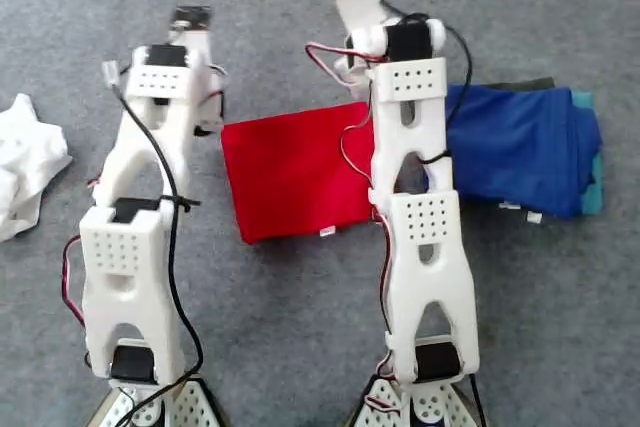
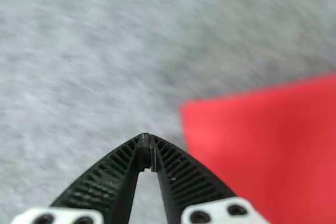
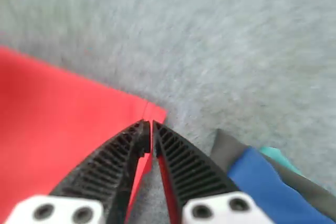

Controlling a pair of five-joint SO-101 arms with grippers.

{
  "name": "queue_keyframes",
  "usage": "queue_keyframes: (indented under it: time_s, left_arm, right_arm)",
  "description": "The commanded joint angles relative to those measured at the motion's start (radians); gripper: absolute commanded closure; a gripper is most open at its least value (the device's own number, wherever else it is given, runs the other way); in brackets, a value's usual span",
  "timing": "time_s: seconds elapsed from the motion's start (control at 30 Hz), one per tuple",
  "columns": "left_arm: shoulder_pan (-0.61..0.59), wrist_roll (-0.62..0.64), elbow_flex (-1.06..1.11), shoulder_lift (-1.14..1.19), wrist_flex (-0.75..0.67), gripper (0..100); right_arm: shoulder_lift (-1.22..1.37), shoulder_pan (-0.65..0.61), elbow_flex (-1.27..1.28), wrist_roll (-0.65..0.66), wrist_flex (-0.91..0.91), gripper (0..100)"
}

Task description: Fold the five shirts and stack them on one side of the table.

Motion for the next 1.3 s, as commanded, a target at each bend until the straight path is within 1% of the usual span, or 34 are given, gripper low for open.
queue_keyframes:
  time_s: [0.0, 0.07, 0.13, 0.2, 0.27, 0.4, 0.47, 0.6, 0.77, 0.93, 1.03, 1.13, 1.27]
  left_arm:
    - [0.065, -0.037, 0.240, -0.278, -0.110, 97]
    - [0.090, -0.043, 0.420, -0.420, -0.226, 97]
    - [0.101, -0.048, 0.604, -0.535, -0.384, 97]
    - [0.114, -0.048, 0.757, -0.582, -0.534, 97]
    - [0.119, -0.048, 0.835, -0.582, -0.600, 97]
    - [0.116, -0.043, 0.854, -0.506, -0.608, 97]
    - [0.116, -0.043, 0.825, -0.460, -0.608, 97]
    - [0.108, -0.041, 0.759, -0.362, -0.603, 97]
    - [0.067, -0.041, 0.720, -0.322, -0.601, 97]
    - [0.067, -0.044, 0.725, -0.322, -0.601, 97]
    - [0.067, -0.048, 0.728, -0.322, -0.601, 97]
    - [0.068, -0.048, 0.728, -0.324, -0.597, 97]
    - [0.070, -0.049, 0.690, -0.331, -0.529, 97]
  right_arm:
    - [-0.157, 0.026, 0.044, -0.072, 0.009, 98.0]
    - [-0.229, 0.034, 0.147, -0.084, 0.009, 98.0]
    - [-0.325, 0.038, 0.303, -0.083, 0.009, 98.0]
    - [-0.441, 0.034, 0.501, -0.083, 0.009, 98.0]
    - [-0.565, 0.029, 0.720, -0.083, 0.008, 98.0]
    - [-0.760, 0.011, 1.125, -0.081, -0.002, 98.0]
    - [-0.826, 0.000, 1.294, -0.081, -0.032, 98.0]
    - [-0.895, 0.003, 1.554, -0.081, -0.173, 98.0]
    - [-0.897, 0.005, 1.779, -0.081, -0.368, 98.0]
    - [-0.862, 0.057, 1.919, -0.081, -0.535, 98.0]
    - [-0.851, 0.092, 1.928, -0.081, -0.548, 98.0]
    - [-0.885, 0.089, 1.917, -0.081, -0.493, 98.0]
    - [-0.975, 0.060, 1.834, -0.081, -0.344, 98.0]
